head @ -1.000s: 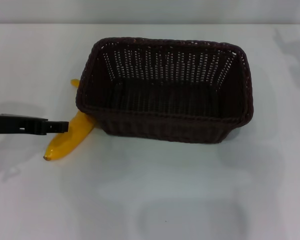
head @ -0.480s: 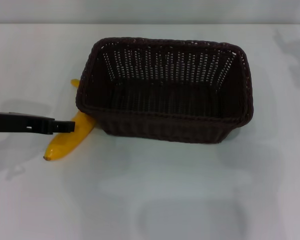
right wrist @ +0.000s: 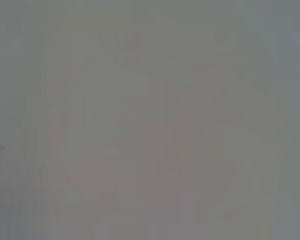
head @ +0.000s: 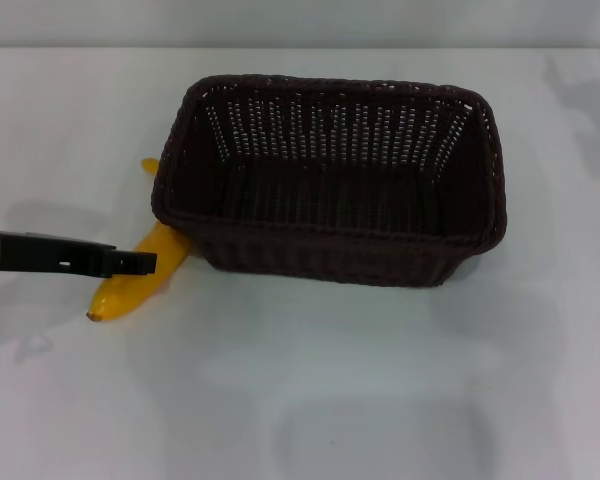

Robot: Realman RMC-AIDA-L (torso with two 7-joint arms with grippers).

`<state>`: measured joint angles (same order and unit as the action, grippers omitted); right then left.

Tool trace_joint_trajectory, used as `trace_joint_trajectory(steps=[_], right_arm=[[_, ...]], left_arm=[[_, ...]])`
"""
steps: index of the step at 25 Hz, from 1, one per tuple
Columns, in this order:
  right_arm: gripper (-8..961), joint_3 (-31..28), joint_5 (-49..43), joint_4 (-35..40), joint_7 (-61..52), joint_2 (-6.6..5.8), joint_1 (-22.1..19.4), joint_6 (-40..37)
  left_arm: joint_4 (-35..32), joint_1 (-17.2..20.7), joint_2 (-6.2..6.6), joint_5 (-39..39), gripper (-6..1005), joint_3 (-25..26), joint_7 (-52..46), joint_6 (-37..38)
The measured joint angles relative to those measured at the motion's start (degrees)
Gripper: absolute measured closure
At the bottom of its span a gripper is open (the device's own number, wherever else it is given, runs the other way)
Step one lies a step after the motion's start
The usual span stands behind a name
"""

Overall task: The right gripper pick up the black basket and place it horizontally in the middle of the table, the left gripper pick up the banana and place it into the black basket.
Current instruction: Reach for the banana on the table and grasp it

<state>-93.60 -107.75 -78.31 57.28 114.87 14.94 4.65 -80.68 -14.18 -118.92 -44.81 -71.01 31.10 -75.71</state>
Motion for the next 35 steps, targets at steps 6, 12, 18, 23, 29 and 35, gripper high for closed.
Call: trace_joint_trajectory(steps=[6, 12, 18, 23, 29, 35], right_arm=[[204, 0.0, 0.0, 0.0, -0.2, 0.0, -0.1, 0.0], [204, 0.1, 0.0, 0.0, -0.3, 0.0, -0.3, 0.0], [204, 0.3, 0.0, 0.0, -0.3, 0.0, -0.4, -0.1], [204, 0.3, 0.0, 0.1, -0.3, 0.0, -0.4, -0.1], [204, 0.3, 0.0, 0.2, -0.3, 0.0, -0.4, -0.1], [204, 0.3, 0.0, 0.3, -0.3, 0.0, -0.4, -0.1]], left_arm=[[0.0, 0.5, 0.0, -0.1, 318, 0.0, 0.0, 0.3], [1.4, 0.2, 0.0, 0.0, 318, 0.1, 0.1, 0.7], [2.5, -0.1, 0.0, 0.0, 318, 0.0, 0.4, 1.5], [4.1, -0.8, 0.0, -0.1, 317, 0.1, 0.6, 2.1], [4.8, -0.9, 0.0, -0.1, 319, 0.0, 0.8, 2.7], [6.8, -1.9, 0.0, -0.1, 318, 0.2, 1.3, 2.9]])
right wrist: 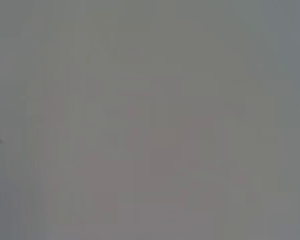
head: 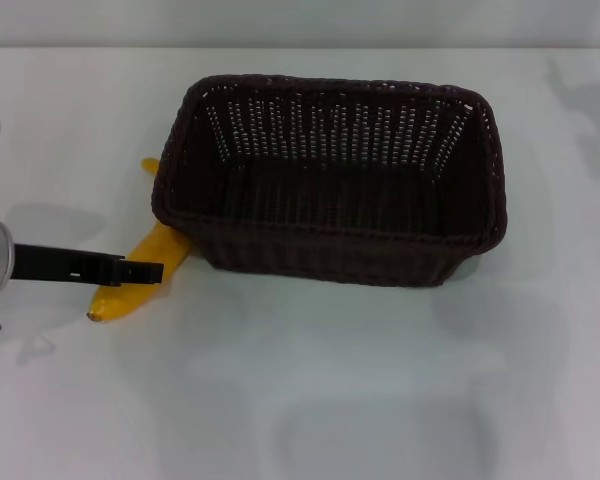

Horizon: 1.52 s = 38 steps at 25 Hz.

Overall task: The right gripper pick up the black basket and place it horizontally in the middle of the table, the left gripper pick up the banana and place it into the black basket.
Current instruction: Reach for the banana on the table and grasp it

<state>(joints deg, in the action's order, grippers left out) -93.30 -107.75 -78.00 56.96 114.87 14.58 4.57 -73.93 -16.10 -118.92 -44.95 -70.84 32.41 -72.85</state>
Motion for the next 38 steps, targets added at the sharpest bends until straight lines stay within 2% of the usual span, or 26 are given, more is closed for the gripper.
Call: trace_joint_trajectory(steps=[25, 38], right_arm=[[205, 0.1, 0.0, 0.0, 0.0, 0.0, 0.1, -0.1], [205, 0.1, 0.0, -0.3, -0.1, 0.0, 0.1, -0.2]], left_arm=[[2.2, -1.2, 0.07, 0.6, 322, 0.3, 0.1, 1.5], [4.2, -2.3, 0.17, 1.4, 497, 0.7, -0.6, 3.0]])
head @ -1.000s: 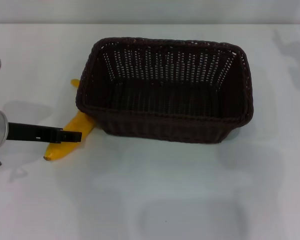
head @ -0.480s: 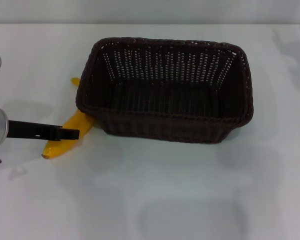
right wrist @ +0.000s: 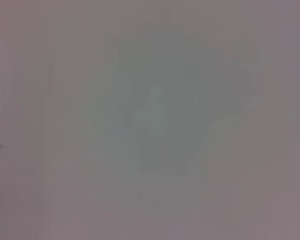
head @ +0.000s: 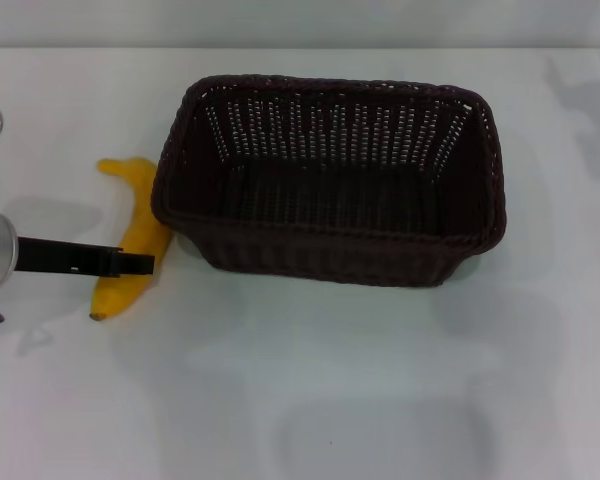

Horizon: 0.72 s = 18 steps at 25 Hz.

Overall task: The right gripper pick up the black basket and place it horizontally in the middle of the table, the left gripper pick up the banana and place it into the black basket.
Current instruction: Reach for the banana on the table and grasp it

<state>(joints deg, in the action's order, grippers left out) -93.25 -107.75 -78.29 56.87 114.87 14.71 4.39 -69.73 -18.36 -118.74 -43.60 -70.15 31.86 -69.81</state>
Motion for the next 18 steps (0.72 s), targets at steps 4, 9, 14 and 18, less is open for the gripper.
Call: trace_joint_trajectory(steps=[4, 9, 14, 18], right_arm=[[205, 0.0, 0.2, -0.1, 0.0, 0.0, 0.0, 0.0], [205, 0.0, 1.1, -0.1, 0.3, 0.0, 0.0, 0.0], [224, -0.1, 1.2, -0.1, 0.4, 0.0, 0.0, 0.0], [249, -0.2, 1.2, 0.2, 0.4, 0.0, 0.1, 0.0]], left_arm=[[0.1, -0.1, -0.03, 0.4, 510, 0.4, -0.1, 0.5], [-0.1, -0.4, -0.07, 1.0, 514, 0.7, -0.5, 0.6], [0.1, -1.1, -0.05, 1.6, 517, 1.5, -0.5, 0.6], [0.1, -1.2, -0.17, 1.9, 517, 1.8, -0.4, 1.1]])
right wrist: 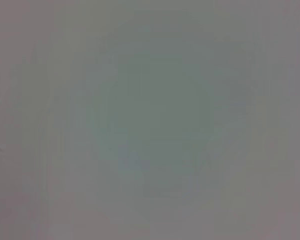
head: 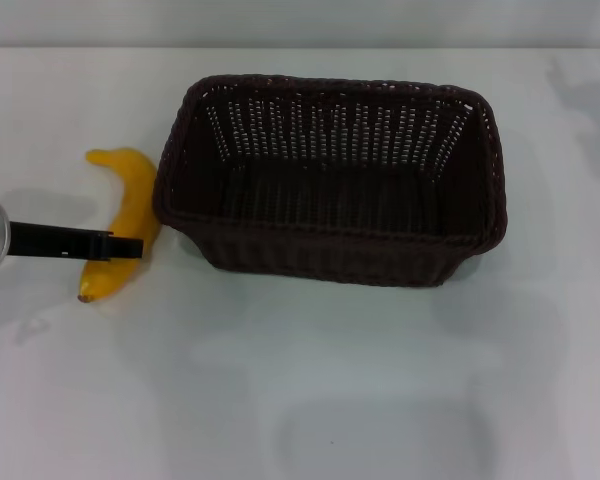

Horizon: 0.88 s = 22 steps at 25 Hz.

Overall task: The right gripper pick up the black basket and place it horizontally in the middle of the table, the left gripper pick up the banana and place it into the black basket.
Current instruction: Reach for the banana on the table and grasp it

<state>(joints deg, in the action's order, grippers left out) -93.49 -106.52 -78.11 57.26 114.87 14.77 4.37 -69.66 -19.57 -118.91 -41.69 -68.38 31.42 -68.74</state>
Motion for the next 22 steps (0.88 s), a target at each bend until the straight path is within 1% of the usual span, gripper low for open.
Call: trace_joint_trajectory(steps=[5, 12, 16, 22], right_arm=[[280, 0.0, 0.0, 0.1, 0.0, 0.0, 0.0, -0.6], [324, 0.1, -0.1, 0.4, 0.1, 0.0, 0.1, -1.1], [324, 0.0, 0.0, 0.4, 0.1, 0.0, 0.1, -1.2], [323, 0.2, 0.0, 0.4, 0.1, -0.01, -0.1, -1.4]], left_arm=[[-0.2, -0.1, -0.01, -0.2, 518, 0.1, 0.3, 1.4], [0.1, -0.3, -0.05, -1.1, 520, -0.3, 0.5, 5.7], [0.1, -0.4, -0.08, -3.5, 522, -0.4, 1.9, 8.3], [-0.2, -0.6, -0.1, -5.4, 525, -0.6, 3.6, 9.9]])
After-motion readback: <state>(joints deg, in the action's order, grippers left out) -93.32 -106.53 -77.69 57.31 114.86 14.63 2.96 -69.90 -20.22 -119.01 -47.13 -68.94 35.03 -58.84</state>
